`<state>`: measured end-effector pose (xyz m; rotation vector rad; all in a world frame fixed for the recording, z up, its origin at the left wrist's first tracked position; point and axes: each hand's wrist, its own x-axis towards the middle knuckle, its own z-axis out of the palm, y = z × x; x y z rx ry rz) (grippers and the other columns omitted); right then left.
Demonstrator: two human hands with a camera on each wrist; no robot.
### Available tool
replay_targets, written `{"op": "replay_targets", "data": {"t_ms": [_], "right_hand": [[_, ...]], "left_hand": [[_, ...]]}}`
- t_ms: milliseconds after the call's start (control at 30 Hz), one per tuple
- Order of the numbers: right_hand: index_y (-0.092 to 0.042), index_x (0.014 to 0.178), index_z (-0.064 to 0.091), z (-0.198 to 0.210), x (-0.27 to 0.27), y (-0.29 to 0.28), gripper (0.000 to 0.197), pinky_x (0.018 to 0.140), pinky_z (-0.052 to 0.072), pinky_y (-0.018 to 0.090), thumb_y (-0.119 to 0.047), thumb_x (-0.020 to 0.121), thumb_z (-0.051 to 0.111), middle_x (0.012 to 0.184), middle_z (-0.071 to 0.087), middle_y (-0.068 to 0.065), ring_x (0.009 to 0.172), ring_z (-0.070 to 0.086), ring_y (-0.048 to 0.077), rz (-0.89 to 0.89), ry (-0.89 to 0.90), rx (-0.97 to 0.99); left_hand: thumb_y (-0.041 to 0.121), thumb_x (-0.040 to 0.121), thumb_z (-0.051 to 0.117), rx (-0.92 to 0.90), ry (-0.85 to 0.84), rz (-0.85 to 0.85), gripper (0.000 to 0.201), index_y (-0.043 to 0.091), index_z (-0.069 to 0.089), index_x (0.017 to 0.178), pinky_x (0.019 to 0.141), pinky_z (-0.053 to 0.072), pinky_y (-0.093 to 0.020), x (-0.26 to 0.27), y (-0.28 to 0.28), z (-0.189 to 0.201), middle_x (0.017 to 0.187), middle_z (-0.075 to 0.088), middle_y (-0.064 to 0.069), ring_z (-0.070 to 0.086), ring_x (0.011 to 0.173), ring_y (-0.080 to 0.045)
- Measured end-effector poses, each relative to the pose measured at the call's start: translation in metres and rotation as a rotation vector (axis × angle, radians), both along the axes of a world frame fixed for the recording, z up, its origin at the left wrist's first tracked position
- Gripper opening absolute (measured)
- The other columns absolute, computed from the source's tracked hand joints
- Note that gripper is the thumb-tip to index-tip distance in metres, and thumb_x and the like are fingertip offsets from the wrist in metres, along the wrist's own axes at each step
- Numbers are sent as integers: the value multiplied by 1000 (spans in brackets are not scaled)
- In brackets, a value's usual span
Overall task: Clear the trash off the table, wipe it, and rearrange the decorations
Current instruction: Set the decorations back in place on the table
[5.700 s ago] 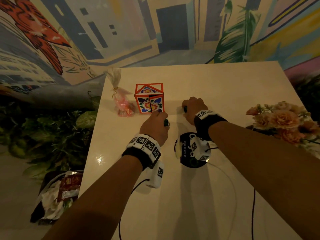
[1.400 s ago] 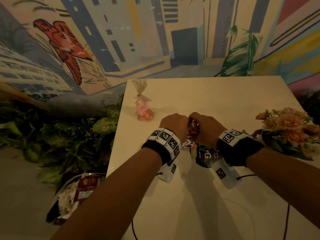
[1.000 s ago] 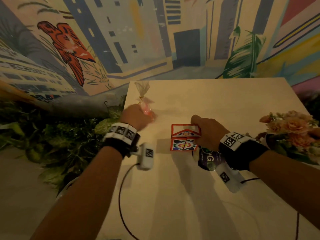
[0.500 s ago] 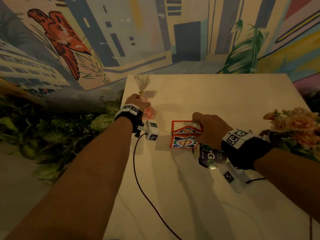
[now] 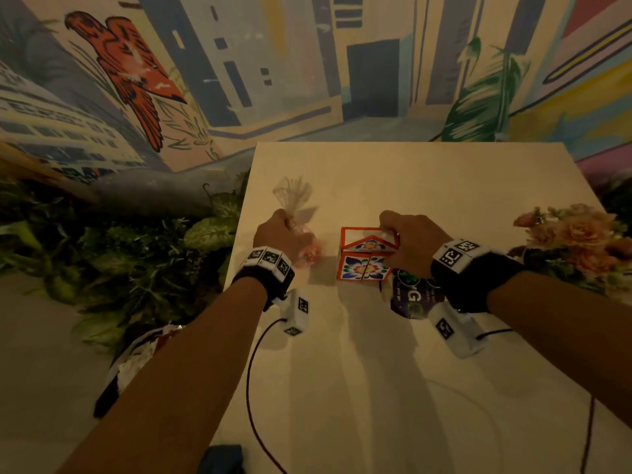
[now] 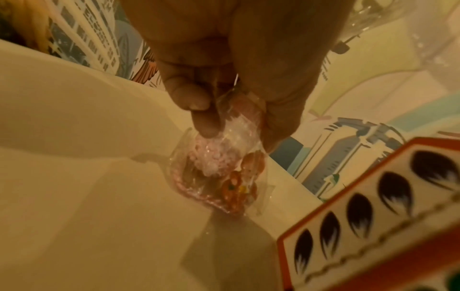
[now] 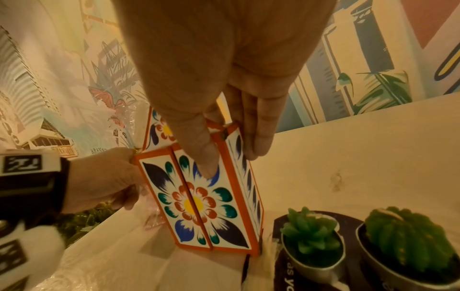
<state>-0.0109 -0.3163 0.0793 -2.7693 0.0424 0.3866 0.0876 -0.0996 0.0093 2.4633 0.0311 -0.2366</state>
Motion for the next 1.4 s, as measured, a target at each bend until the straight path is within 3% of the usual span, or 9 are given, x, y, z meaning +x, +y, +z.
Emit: {"op": "replay_targets", "data": {"t_ms": [333, 500, 633, 733, 800, 867, 933, 1167, 1400], "right_hand": [[-21, 95, 35, -2, 1, -2, 47, 73, 53, 38, -22, 73, 77, 100, 61, 8, 81, 58, 26, 5, 18, -2], [-20, 96, 34, -1, -1, -4, 47, 76, 54, 39, -21, 74, 76, 103, 62, 10, 84, 59, 28, 18, 8, 9], [-21, 97, 34, -1, 0, -6, 47, 77, 52, 38, -22, 75, 75, 105, 62, 9, 82, 56, 25, 38, 5, 2], [-22, 98, 35, -3, -1, -9, 48, 74, 50, 35, -23, 74, 77, 106, 62, 7, 82, 55, 22, 44, 9, 12], [-20, 102, 38, -4, -1, -11, 48, 74, 49, 33, -23, 74, 77, 107, 63, 8, 84, 57, 24, 70, -2, 5], [-15, 116, 41, -4, -3, -13, 53, 76, 47, 33, -21, 76, 75, 111, 62, 11, 91, 59, 28, 86, -14, -1], [-13, 126, 40, -5, -5, -16, 60, 79, 48, 34, -19, 76, 74, 116, 62, 11, 96, 60, 29, 90, -35, 29], [-12, 129, 39, -30, -15, -39, 67, 87, 50, 38, -25, 74, 77, 122, 57, 10, 105, 58, 30, -9, 140, -11], [-14, 121, 52, -65, -15, -41, 51, 84, 47, 36, -26, 77, 74, 115, 53, 10, 105, 55, 29, 91, 218, -193]], "left_hand": [[38, 74, 74, 34, 1, 33, 38, 16, 53, 97, 69, 40, -26, -40, -4, 1, 82, 57, -1, 55, 78, -24], [46, 62, 82, -69, 46, 90, 69, 12, 44, 109, 70, 43, -30, -46, 2, 16, 101, 56, -6, 58, 89, -26], [26, 70, 77, -118, -322, 194, 51, 6, 46, 105, 65, 38, -26, -85, 11, 46, 103, 52, -11, 54, 82, -23], [12, 71, 70, -88, -708, -77, 27, 6, 53, 91, 61, 31, -13, -114, -17, 71, 87, 52, -5, 44, 68, -9], [12, 70, 68, 4, -794, -343, 27, 6, 59, 95, 73, 44, -23, -110, -46, 76, 93, 60, -8, 54, 82, -19], [17, 72, 69, 208, -582, -545, 52, 9, 54, 121, 96, 44, -43, -96, -71, 74, 120, 58, -10, 53, 112, -29], [24, 76, 69, 453, -305, -631, 69, 13, 38, 136, 110, 30, -49, -82, -88, 70, 138, 47, -7, 38, 131, -28], [19, 73, 72, 482, -131, -615, 32, 18, 59, 102, 78, 48, -38, -63, -108, 60, 103, 66, -7, 62, 97, -30], [21, 76, 72, 456, -129, -602, 35, 18, 60, 109, 82, 50, -37, -57, -109, 56, 107, 66, -7, 62, 98, -29]]}}
